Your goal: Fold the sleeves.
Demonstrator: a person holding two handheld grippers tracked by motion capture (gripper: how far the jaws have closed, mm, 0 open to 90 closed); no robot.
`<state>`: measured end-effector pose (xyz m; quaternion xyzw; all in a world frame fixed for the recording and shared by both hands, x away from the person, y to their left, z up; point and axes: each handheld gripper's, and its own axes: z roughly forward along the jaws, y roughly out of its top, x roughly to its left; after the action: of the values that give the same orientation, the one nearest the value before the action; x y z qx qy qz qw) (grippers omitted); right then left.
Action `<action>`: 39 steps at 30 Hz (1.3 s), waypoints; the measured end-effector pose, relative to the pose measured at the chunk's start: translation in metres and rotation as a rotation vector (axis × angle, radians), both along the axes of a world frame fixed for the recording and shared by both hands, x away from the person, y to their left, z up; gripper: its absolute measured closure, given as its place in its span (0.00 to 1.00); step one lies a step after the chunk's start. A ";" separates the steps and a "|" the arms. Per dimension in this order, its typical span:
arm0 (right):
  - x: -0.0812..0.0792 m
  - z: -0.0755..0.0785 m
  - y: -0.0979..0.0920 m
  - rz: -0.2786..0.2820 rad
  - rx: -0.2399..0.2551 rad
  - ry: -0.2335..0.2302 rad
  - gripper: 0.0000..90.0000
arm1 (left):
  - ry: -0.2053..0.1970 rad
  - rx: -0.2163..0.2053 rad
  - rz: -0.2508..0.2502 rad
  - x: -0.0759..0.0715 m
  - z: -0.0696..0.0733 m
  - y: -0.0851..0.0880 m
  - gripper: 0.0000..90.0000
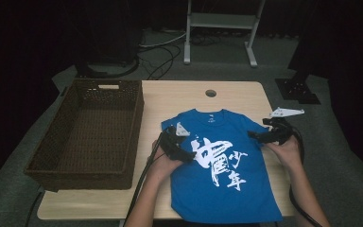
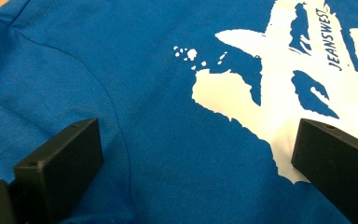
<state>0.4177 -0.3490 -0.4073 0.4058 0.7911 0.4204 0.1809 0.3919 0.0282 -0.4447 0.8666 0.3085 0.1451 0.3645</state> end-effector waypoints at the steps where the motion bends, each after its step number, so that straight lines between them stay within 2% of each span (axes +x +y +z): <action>1: 0.000 0.000 -0.001 -0.003 -0.003 0.001 0.03 | 0.000 0.000 0.000 0.000 0.000 0.000 0.01; 7: 0.004 -0.002 -0.006 -0.033 -0.008 0.010 0.04 | 0.000 0.000 0.000 0.000 0.000 0.000 0.01; 14: 0.009 -0.004 -0.015 -0.084 0.004 0.016 0.09 | 0.000 0.000 0.000 0.000 0.000 0.000 0.01; 31: 0.025 -0.014 -0.034 -0.158 -0.017 0.036 0.39 | 0.000 0.000 0.000 0.000 0.000 0.000 0.01; 39: 0.028 -0.019 -0.041 -0.228 -0.036 0.055 0.54 | 0.000 0.000 0.001 0.000 0.000 0.000 0.01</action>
<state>0.4452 -0.3905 -0.4260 0.5013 0.7518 0.3715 0.2132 0.3918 0.0281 -0.4447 0.8664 0.3090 0.1452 0.3643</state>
